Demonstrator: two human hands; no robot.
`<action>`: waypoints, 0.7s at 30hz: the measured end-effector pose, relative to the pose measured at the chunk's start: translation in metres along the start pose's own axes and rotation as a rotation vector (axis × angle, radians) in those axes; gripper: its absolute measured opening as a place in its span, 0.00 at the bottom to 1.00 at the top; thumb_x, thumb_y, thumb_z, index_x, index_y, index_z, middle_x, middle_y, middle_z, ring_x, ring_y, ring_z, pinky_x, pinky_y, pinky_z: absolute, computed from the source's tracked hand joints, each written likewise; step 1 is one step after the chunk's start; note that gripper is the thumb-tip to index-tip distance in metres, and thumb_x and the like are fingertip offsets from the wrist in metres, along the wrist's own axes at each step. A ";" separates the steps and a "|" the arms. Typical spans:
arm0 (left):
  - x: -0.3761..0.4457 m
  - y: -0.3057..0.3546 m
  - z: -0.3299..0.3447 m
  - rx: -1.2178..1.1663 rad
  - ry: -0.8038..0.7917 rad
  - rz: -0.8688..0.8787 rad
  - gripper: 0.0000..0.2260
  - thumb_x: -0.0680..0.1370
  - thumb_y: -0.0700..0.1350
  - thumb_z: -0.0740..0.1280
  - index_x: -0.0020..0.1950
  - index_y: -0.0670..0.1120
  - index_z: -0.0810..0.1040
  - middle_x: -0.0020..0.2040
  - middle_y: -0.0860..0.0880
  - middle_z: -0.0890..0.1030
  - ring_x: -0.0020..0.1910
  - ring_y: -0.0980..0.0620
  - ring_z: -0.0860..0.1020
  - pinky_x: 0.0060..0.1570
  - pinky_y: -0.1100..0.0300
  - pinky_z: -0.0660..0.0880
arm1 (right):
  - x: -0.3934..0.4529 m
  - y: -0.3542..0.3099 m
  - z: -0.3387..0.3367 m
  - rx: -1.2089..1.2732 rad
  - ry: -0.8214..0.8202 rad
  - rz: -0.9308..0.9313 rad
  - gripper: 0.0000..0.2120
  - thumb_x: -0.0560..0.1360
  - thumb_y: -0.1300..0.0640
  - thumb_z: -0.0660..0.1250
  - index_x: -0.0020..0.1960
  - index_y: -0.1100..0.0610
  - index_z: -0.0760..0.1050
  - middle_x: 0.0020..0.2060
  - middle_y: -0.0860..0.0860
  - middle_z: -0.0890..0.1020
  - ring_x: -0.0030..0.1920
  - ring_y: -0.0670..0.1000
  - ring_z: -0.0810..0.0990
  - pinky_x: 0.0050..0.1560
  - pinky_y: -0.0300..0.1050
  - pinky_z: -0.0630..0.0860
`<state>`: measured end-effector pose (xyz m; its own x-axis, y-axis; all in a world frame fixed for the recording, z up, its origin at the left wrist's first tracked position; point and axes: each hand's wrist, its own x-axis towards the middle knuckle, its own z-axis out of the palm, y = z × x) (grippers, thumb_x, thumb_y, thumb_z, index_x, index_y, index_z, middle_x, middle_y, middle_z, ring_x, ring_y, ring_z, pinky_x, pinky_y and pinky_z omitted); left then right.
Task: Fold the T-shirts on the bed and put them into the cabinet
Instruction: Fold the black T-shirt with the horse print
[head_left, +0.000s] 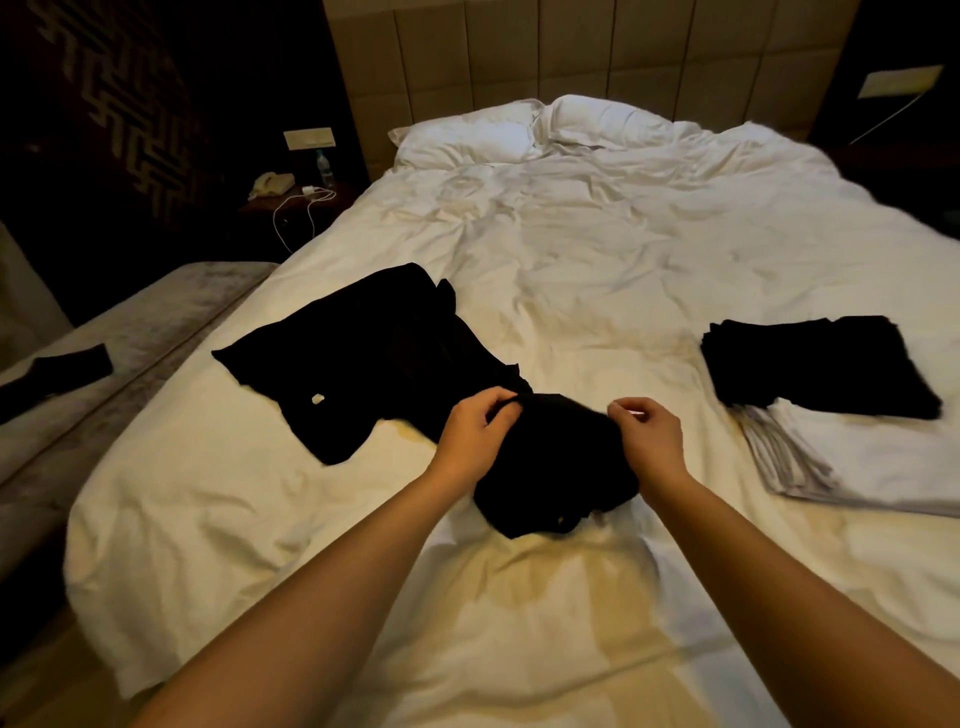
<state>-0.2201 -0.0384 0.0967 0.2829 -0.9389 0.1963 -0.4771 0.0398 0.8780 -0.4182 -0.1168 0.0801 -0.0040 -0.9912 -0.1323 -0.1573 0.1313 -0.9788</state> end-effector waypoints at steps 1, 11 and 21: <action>0.003 0.006 0.001 -0.020 -0.002 -0.010 0.06 0.82 0.44 0.65 0.52 0.46 0.82 0.46 0.53 0.84 0.47 0.59 0.81 0.50 0.63 0.77 | -0.003 -0.001 0.000 -0.024 -0.007 -0.057 0.10 0.78 0.50 0.68 0.56 0.54 0.79 0.50 0.50 0.82 0.52 0.51 0.81 0.53 0.46 0.77; 0.028 0.082 -0.004 -0.179 -0.303 -0.226 0.11 0.78 0.51 0.72 0.48 0.43 0.85 0.41 0.47 0.86 0.41 0.52 0.84 0.41 0.62 0.78 | -0.036 -0.049 -0.006 -0.059 -0.352 -0.354 0.05 0.78 0.53 0.69 0.50 0.52 0.83 0.42 0.46 0.85 0.47 0.46 0.83 0.49 0.41 0.79; 0.040 0.081 -0.027 0.305 -0.476 -0.149 0.09 0.75 0.45 0.75 0.42 0.39 0.83 0.30 0.49 0.77 0.33 0.50 0.76 0.39 0.55 0.69 | -0.038 -0.090 -0.033 0.221 -0.238 -0.201 0.11 0.80 0.55 0.66 0.41 0.54 0.81 0.37 0.53 0.83 0.40 0.52 0.81 0.46 0.48 0.76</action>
<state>-0.2252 -0.0632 0.1870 -0.0058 -0.9799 -0.1996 -0.6986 -0.1389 0.7019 -0.4362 -0.0910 0.1783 0.2388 -0.9693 0.0589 0.0855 -0.0395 -0.9956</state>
